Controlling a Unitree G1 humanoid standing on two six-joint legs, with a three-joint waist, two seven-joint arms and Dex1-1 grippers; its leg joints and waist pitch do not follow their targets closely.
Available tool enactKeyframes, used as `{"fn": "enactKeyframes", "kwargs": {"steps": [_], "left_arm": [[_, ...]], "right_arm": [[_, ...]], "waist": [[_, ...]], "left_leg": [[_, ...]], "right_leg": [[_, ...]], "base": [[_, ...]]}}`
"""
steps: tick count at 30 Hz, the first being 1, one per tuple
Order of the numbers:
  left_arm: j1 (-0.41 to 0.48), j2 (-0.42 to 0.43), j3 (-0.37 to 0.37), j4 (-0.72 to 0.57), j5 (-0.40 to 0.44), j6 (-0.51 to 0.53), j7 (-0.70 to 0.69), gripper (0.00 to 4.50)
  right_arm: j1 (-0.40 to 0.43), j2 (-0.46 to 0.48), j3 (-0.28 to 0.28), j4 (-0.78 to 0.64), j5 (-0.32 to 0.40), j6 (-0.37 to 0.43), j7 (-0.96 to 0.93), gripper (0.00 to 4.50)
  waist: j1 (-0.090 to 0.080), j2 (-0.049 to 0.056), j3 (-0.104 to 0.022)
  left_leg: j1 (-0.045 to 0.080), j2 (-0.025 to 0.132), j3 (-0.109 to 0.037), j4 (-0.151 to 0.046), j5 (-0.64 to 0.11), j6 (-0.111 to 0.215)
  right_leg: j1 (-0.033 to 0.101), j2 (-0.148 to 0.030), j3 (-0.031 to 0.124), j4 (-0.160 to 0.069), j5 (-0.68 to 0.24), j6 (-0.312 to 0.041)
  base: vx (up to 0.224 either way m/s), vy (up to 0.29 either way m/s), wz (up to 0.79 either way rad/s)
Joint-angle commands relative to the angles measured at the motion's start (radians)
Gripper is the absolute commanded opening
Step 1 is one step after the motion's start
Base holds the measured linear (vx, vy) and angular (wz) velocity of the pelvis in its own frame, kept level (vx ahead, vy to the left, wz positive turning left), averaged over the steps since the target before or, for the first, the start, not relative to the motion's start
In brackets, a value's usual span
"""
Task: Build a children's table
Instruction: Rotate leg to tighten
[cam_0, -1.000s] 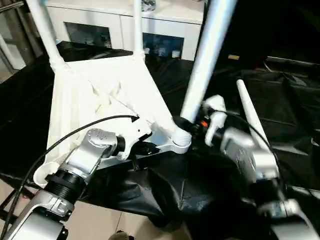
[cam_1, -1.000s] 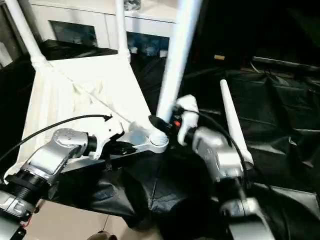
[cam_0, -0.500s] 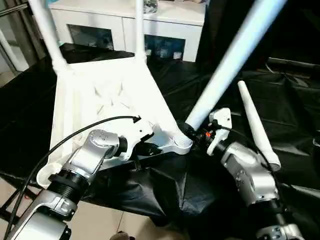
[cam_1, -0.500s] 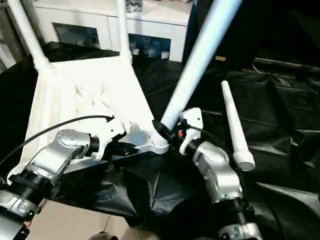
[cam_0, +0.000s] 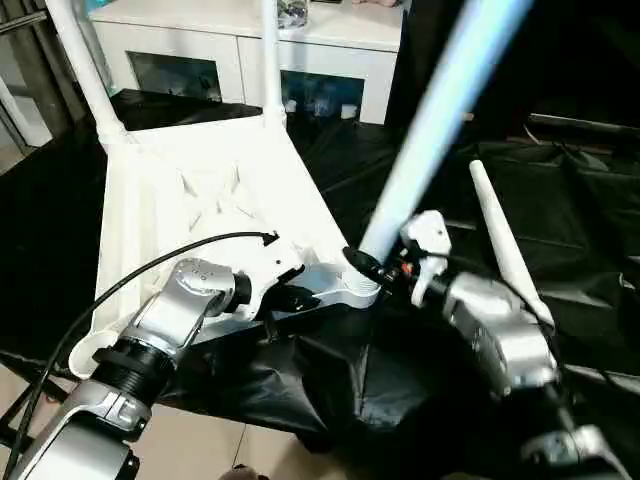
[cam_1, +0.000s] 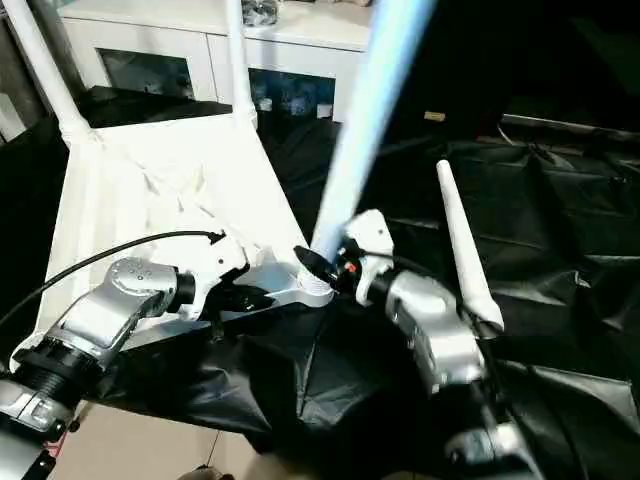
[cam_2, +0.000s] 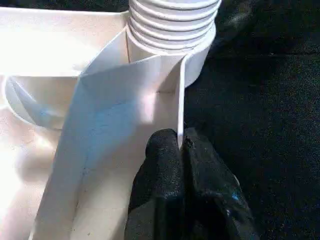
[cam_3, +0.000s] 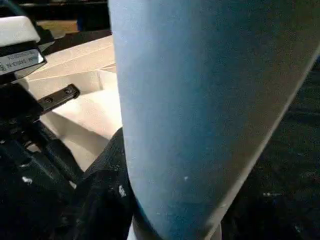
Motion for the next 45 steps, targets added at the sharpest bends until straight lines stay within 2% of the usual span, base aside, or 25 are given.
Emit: {"fn": "enactKeyframes", "kwargs": {"steps": [1,2,4,7,8,10,13,15,22,23,28,29,31,32,33,34,36,37,39,40,41,42,43,44,45], "left_arm": [[-0.002,0.002,-0.004,-0.029,-0.004,-0.022,-0.037,0.00],[0.002,0.004,-0.006,-0.041,-0.010,-0.026,-0.050,0.00],[0.011,0.008,-0.011,-0.065,-0.019,-0.042,-0.073,0.00],[0.026,0.022,-0.026,-0.104,-0.027,-0.046,-0.109,0.00],[0.026,0.022,-0.026,-0.106,-0.027,-0.046,-0.110,0.00],[0.034,0.036,-0.035,-0.122,-0.026,-0.045,-0.132,0.00],[0.041,0.050,-0.040,-0.131,-0.027,-0.052,-0.158,0.00],[0.046,0.057,-0.043,-0.139,-0.029,-0.054,-0.175,0.00],[0.062,0.078,-0.048,-0.184,-0.045,-0.037,-0.229,0.00],[0.059,0.071,-0.042,-0.175,-0.040,-0.035,-0.217,0.00],[0.037,0.027,-0.017,-0.127,-0.014,-0.038,-0.135,0.00],[0.016,0.001,-0.002,-0.092,-0.001,-0.029,-0.079,0.00],[-0.010,-0.027,0.013,-0.055,0.017,-0.011,-0.018,0.00],[-0.010,-0.027,0.013,-0.055,0.017,-0.011,-0.018,0.00],[-0.039,-0.059,0.029,-0.018,0.030,0.003,0.043,0.00],[-0.041,-0.062,0.030,-0.016,0.031,0.004,0.048,0.00],[-0.078,-0.106,0.048,0.024,0.042,0.034,0.126,0.00],[-0.096,-0.132,0.059,0.044,0.049,0.053,0.176,0.00],[-0.126,-0.183,0.081,0.076,0.057,0.110,0.266,0.00],[-0.134,-0.199,0.088,0.086,0.060,0.130,0.291,0.00],[-0.145,-0.218,0.090,0.102,0.068,0.143,0.324,0.00],[-0.153,-0.232,0.086,0.118,0.078,0.148,0.345,0.00],[-0.155,-0.234,0.084,0.122,0.081,0.147,0.349,0.00],[-0.160,-0.241,0.078,0.135,0.090,0.147,0.362,0.00],[-0.163,-0.246,0.073,0.150,0.098,0.147,0.369,0.00]], "right_arm": [[0.009,-0.003,0.078,0.108,-0.050,0.062,0.067,1.87],[-0.001,-0.003,0.081,0.123,-0.052,0.060,0.081,1.87],[-0.015,0.000,0.078,0.144,-0.043,0.061,0.105,1.87],[-0.019,-0.010,0.090,0.154,-0.023,0.046,0.193,1.87],[-0.018,-0.011,0.091,0.153,-0.023,0.046,0.197,1.87],[-0.007,-0.024,0.105,0.141,-0.018,0.043,0.244,1.87],[0.002,-0.031,0.110,0.148,-0.016,0.029,0.281,1.87],[0.009,-0.038,0.115,0.149,-0.017,0.021,0.318,1.87],[0.040,-0.072,0.141,0.103,-0.007,0.022,0.430,1.87],[0.043,-0.064,0.134,0.114,-0.015,0.008,0.419,1.87],[0.031,-0.026,0.093,0.171,-0.025,-0.027,0.339,1.87],[0.016,0.000,0.067,0.215,-0.042,-0.052,0.247,1.87],[-0.006,0.030,0.039,0.278,-0.063,-0.089,0.146,1.87],[-0.006,0.030,0.039,0.278,-0.063,-0.089,0.146,1.87],[-0.032,0.062,0.014,0.344,-0.071,-0.092,0.059,1.87],[-0.034,0.064,0.012,0.348,-0.071,-0.092,0.052,1.87],[-0.069,0.100,-0.013,0.426,-0.076,-0.091,-0.054,1.87],[-0.088,0.119,-0.026,0.464,-0.074,-0.085,-0.098,1.87],[-0.121,0.149,-0.039,0.524,-0.079,-0.080,-0.179,1.87],[-0.132,0.158,-0.043,0.545,-0.085,-0.085,-0.206,1.87],[-0.148,0.171,-0.048,0.571,-0.089,-0.080,-0.242,1.87],[-0.164,0.185,-0.056,0.597,-0.089,-0.075,-0.272,1.87],[-0.168,0.189,-0.058,0.603,-0.088,-0.073,-0.278,1.87],[-0.180,0.200,-0.061,0.623,-0.090,-0.065,-0.294,1.87],[-0.192,0.211,-0.057,0.642,-0.099,-0.058,-0.300,1.87]], "waist": [[0.000,0.003,-0.056],[-0.003,0.000,-0.056],[-0.003,0.000,-0.057],[-0.003,-0.003,-0.060],[-0.003,-0.001,-0.060],[-0.002,-0.005,-0.061],[0.004,-0.003,-0.062],[0.005,-0.006,-0.062],[0.009,-0.004,-0.058],[0.010,-0.001,-0.058],[0.009,-0.004,-0.056],[0.007,-0.005,-0.052],[0.001,-0.008,-0.042],[-0.003,-0.009,-0.040],[-0.010,-0.014,-0.040],[-0.010,-0.012,-0.041],[-0.018,0.002,-0.044],[-0.020,0.003,-0.043],[-0.027,-0.001,-0.044],[-0.031,0.000,-0.039],[-0.037,0.009,-0.034],[-0.039,0.011,-0.036],[-0.045,0.011,-0.034],[-0.049,0.019,-0.037],[-0.045,0.029,-0.034]], "left_leg": [[0.020,0.033,-0.013,-0.084,-0.335,-0.026],[0.018,0.032,-0.012,-0.084,-0.331,-0.024],[0.019,0.034,-0.012,-0.083,-0.324,-0.021],[0.016,0.035,-0.012,-0.082,-0.284,-0.009],[0.017,0.036,-0.011,-0.081,-0.273,-0.001],[0.019,0.035,-0.009,-0.081,-0.268,0.004],[0.024,0.037,-0.009,-0.084,-0.281,-0.001],[0.025,0.037,-0.010,-0.085,-0.301,-0.006],[0.027,0.040,-0.012,-0.091,-0.349,-0.018],[0.030,0.040,-0.012,-0.091,-0.365,-0.024],[0.033,0.040,-0.013,-0.093,-0.392,-0.034],[0.034,0.039,-0.013,-0.093,-0.414,-0.038],[0.038,0.035,-0.018,-0.096,-0.487,-0.058],[0.043,0.033,-0.027,-0.096,-0.532,-0.071],[0.039,0.034,-0.033,-0.100,-0.545,-0.072],[0.039,0.033,-0.037,-0.101,-0.549,-0.073],[0.042,0.033,-0.042,-0.107,-0.572,-0.076],[0.044,0.035,-0.042,-0.108,-0.585,-0.078],[0.049,0.033,-0.043,-0.108,-0.602,-0.079],[0.057,0.031,-0.042,-0.105,-0.629,-0.070],[0.064,0.031,-0.044,-0.105,-0.676,-0.069],[0.067,0.031,-0.047,-0.107,-0.696,-0.067],[0.063,0.033,-0.050,-0.112,-0.718,-0.065],[0.049,0.039,-0.058,-0.127,-0.749,-0.067],[0.052,0.045,-0.056,-0.141,-0.788,-0.072]], "right_leg": [[0.029,-0.053,0.027,-0.088,-0.257,-0.203],[0.030,-0.054,0.027,-0.088,-0.259,-0.204],[0.029,-0.056,0.028,-0.088,-0.255,-0.207],[0.035,-0.054,0.026,-0.081,-0.184,-0.220],[0.034,-0.054,0.026,-0.080,-0.157,-0.226],[0.035,-0.051,0.025,-0.079,-0.133,-0.234],[0.033,-0.051,0.025,-0.079,-0.127,-0.237],[0.033,-0.052,0.024,-0.080,-0.150,-0.236],[0.029,-0.053,0.026,-0.086,-0.203,-0.227],[0.026,-0.053,0.026,-0.088,-0.221,-0.225],[0.021,-0.055,0.027,-0.093,-0.266,-0.218],[0.018,-0.056,0.028,-0.097,-0.304,-0.214],[0.011,-0.061,0.026,-0.110,-0.459,-0.182],[0.011,-0.066,0.020,-0.121,-0.576,-0.146],[0.012,-0.071,0.018,-0.126,-0.635,-0.117],[0.016,-0.071,0.013,-0.128,-0.648,-0.107],[0.019,-0.070,0.001,-0.135,-0.614,-0.109],[0.018,-0.070,-0.004,-0.138,-0.601,-0.114],[0.019,-0.068,-0.012,-0.141,-0.572,-0.123],[0.010,-0.066,-0.019,-0.152,-0.596,-0.119],[0.008,-0.064,-0.033,-0.165,-0.617,-0.108],[0.014,-0.062,-0.044,-0.166,-0.608,-0.103],[0.021,-0.058,-0.056,-0.167,-0.597,-0.095],[0.043,-0.060,-0.065,-0.156,-0.549,-0.088],[0.042,-0.060,-0.063,-0.148,-0.498,-0.107]], "base": [[0.000,0.000,0.00],[0.000,0.000,0.00],[0.000,0.000,0.00],[0.000,0.000,0.00],[0.000,0.000,0.00],[0.000,0.000,0.00],[0.000,0.000,0.00],[0.000,0.000,0.00],[0.000,0.000,0.00],[0.000,0.000,0.00],[0.000,0.000,0.00],[0.000,0.000,0.00],[-0.027,0.002,-0.03],[-0.055,0.004,-0.07],[-0.056,0.014,-0.15],[-0.052,0.023,-0.17],[-0.051,0.022,-0.15],[-0.051,0.018,-0.09],[-0.052,0.019,-0.07],[-0.056,0.023,-0.04],[-0.056,0.023,-0.04],[-0.053,0.037,-0.08],[-0.020,0.051,-0.16],[-0.020,0.051,-0.16],[0.000,0.000,0.00]]}}
